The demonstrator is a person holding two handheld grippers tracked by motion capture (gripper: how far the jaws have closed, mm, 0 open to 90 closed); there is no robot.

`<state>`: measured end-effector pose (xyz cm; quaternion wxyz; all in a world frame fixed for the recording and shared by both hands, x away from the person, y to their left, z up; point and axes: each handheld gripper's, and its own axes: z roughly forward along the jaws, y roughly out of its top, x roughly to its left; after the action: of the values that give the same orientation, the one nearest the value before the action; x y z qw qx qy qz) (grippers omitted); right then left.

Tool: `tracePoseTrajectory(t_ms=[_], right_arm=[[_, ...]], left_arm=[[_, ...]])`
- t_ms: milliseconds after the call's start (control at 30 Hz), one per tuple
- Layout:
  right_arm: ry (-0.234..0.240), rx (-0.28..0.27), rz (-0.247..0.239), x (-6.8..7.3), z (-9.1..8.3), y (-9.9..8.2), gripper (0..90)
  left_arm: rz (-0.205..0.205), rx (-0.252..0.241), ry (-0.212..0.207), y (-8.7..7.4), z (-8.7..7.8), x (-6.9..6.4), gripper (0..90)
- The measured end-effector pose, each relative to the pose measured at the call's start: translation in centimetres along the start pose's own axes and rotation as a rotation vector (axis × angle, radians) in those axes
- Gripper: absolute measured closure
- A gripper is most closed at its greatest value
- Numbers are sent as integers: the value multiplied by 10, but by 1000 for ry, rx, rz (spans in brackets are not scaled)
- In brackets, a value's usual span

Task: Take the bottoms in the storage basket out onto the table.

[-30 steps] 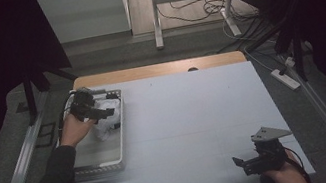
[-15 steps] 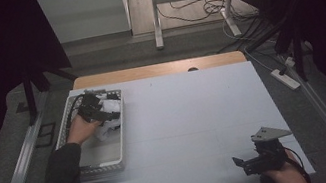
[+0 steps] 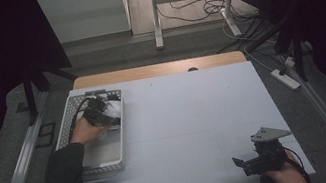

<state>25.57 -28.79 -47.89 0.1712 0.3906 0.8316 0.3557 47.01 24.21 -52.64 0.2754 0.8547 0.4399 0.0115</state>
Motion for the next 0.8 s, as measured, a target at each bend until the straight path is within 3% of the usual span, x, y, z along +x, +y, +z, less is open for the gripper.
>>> tracePoseTrajectory(t_ms=[133,300,567,800], right_arm=[[0,-1,-3,0,0,0,0],[0,-1,-5,1,0,0,0],[0,-2,-7,1,0,0,0],[0,-4,-8,1,0,0,0]], left_arm=[[58,35,59,2,3,-7,41],[92,44,54,3,0,-11,191],[71,73,94,6,-6,-19,425],[54,90,117,9,-10,-22,478]])
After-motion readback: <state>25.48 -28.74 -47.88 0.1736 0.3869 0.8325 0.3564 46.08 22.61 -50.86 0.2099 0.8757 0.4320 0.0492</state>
